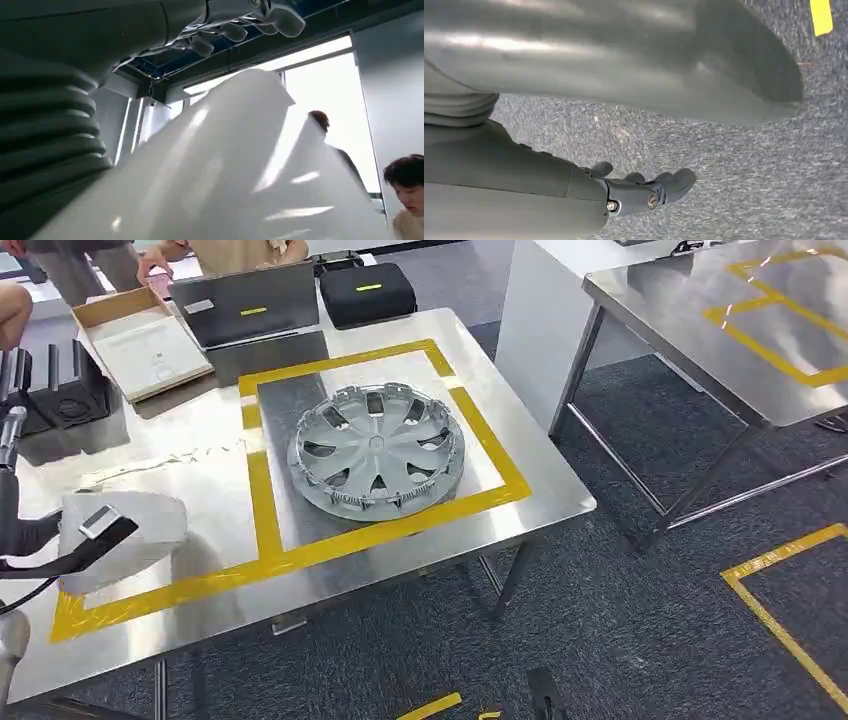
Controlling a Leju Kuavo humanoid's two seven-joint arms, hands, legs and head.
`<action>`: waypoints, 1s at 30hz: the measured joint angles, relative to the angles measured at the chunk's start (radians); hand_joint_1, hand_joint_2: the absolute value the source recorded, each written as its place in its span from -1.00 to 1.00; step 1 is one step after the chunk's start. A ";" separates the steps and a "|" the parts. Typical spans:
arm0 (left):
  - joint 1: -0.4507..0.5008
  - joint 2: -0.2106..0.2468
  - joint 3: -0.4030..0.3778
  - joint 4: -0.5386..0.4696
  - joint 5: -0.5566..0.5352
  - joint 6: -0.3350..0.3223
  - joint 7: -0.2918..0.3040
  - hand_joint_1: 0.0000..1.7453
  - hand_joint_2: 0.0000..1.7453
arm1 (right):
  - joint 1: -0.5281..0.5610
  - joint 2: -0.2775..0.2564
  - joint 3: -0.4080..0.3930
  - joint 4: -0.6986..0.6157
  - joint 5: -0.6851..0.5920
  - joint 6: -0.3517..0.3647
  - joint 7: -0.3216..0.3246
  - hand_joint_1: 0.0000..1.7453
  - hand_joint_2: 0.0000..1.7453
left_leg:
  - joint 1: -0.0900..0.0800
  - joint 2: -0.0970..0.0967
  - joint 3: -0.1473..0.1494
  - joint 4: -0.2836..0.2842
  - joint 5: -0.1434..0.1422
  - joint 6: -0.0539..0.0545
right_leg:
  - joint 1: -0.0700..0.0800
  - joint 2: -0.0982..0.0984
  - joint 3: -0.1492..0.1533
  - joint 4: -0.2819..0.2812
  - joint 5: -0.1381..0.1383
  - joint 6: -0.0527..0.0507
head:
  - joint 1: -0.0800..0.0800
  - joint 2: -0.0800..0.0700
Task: Take the parts from the cabinet and place them on the table.
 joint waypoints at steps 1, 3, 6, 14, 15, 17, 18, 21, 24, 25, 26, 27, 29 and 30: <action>0.004 0.003 0.000 -0.003 -0.001 0.000 -0.003 -1.00 -1.00 | 0.000 0.000 0.003 0.000 0.001 0.003 0.000 -1.00 -1.00 | 0.000 0.000 0.000 0.000 0.000 0.000 | 0.000 0.000 0.000 0.000 0.000 0.000 | 0.000 0.000; 0.011 0.011 0.000 -0.006 -0.009 0.000 -0.003 -1.00 -1.00 | 0.000 0.000 0.007 0.000 0.003 0.006 -0.003 -1.00 -1.00 | -0.006 -0.003 0.000 0.002 0.000 0.016 | -0.006 -0.001 0.003 -0.009 0.008 0.014 | 0.000 0.000; 0.008 0.010 0.000 -0.004 -0.012 0.000 -0.007 -1.00 -1.00 | -0.003 -0.006 0.014 0.000 0.010 0.006 -0.006 -1.00 -1.00 | 0.006 0.003 0.021 -0.045 0.027 0.024 | -0.003 -0.002 -0.002 0.011 -0.017 0.026 | 0.001 0.000; 0.001 0.003 -0.005 0.035 -0.013 0.000 0.025 -1.00 -1.00 | -0.005 -0.013 0.021 0.000 0.012 0.008 -0.006 -1.00 -1.00 | 0.032 0.009 -0.013 -0.011 0.030 -0.002 | -0.045 -0.006 -0.009 0.068 -0.018 0.077 | 0.006 0.000; -0.004 0.004 -0.008 0.037 -0.013 0.000 0.025 -1.00 -1.00 | -0.007 -0.011 0.022 0.000 0.012 0.008 -0.005 -1.00 -1.00 | 0.032 0.008 -0.023 0.001 0.028 -0.014 | -0.047 -0.004 0.014 0.021 -0.038 0.086 | 0.009 0.000; -0.009 0.005 -0.010 0.040 -0.013 0.000 0.027 -1.00 -1.00 | -0.005 -0.011 0.022 0.000 0.012 0.010 -0.005 -1.00 -1.00 | 0.024 0.003 -0.031 0.016 0.026 -0.031 | -0.044 0.012 -0.003 0.042 -0.023 0.052 | 0.013 0.000; -0.012 0.004 -0.010 0.041 -0.013 0.001 0.027 -1.00 -1.00 | -0.007 -0.011 0.022 0.000 0.012 0.010 -0.005 -1.00 -1.00 | 0.025 0.000 -0.033 0.015 0.033 -0.038 | -0.043 0.012 -0.009 0.049 -0.025 0.037 | 0.013 0.000; -0.012 0.008 -0.013 0.049 -0.013 0.000 0.027 -1.00 -1.00 | -0.009 -0.011 0.022 0.000 0.012 0.010 -0.005 -1.00 -1.00 | 0.032 0.003 -0.049 0.034 0.004 -0.053 | -0.042 0.009 -0.024 0.045 -0.007 0.007 | 0.011 0.000; -0.012 0.008 -0.014 0.053 -0.013 0.000 0.027 -1.00 -1.00 | -0.009 -0.012 0.022 0.000 0.012 0.010 -0.005 -1.00 -1.00 | 0.029 0.003 -0.110 0.235 -0.139 -0.053 | -0.034 0.009 -0.050 0.045 0.014 -0.006 | 0.010 0.000; -0.011 0.008 -0.015 0.055 -0.013 0.000 0.027 -1.00 -1.00 | -0.009 -0.012 0.022 0.000 0.012 0.010 -0.006 -1.00 -1.00 | 0.029 0.003 -0.122 0.290 -0.161 -0.051 | -0.030 0.009 -0.059 0.045 0.021 -0.008 | 0.010 0.000; -0.011 0.008 -0.015 0.057 -0.013 0.000 0.027 -1.00 -1.00 | -0.009 -0.012 0.022 0.000 0.012 0.010 -0.006 -1.00 -1.00 | 0.028 0.003 -0.117 0.306 -0.160 -0.047 | -0.026 0.009 -0.069 0.045 0.028 -0.010 | 0.010 0.000; -0.011 0.008 -0.015 0.058 -0.013 0.000 0.027 -1.00 -1.00 | -0.009 -0.012 0.022 0.000 0.012 0.010 -0.006 -1.00 -1.00 | 0.025 0.003 -0.088 0.279 -0.139 -0.039 | -0.021 0.008 -0.079 0.045 0.036 -0.010 | 0.010 0.000; -0.013 0.008 -0.015 0.058 -0.013 0.000 0.028 -1.00 -1.00 | -0.009 -0.012 0.022 0.000 0.011 0.010 -0.005 -1.00 -1.00 | 0.014 0.002 0.015 0.135 -0.086 -0.015 | -0.014 0.009 -0.094 0.045 0.051 -0.010 | 0.010 0.000; -0.019 0.008 -0.017 0.058 -0.013 0.000 0.030 -1.00 -1.00 | -0.010 -0.011 0.022 0.000 0.010 0.010 -0.004 -1.00 -1.00 | 0.004 0.002 0.072 0.050 -0.089 0.002 | -0.016 0.009 -0.096 0.045 0.058 -0.009 | 0.010 0.000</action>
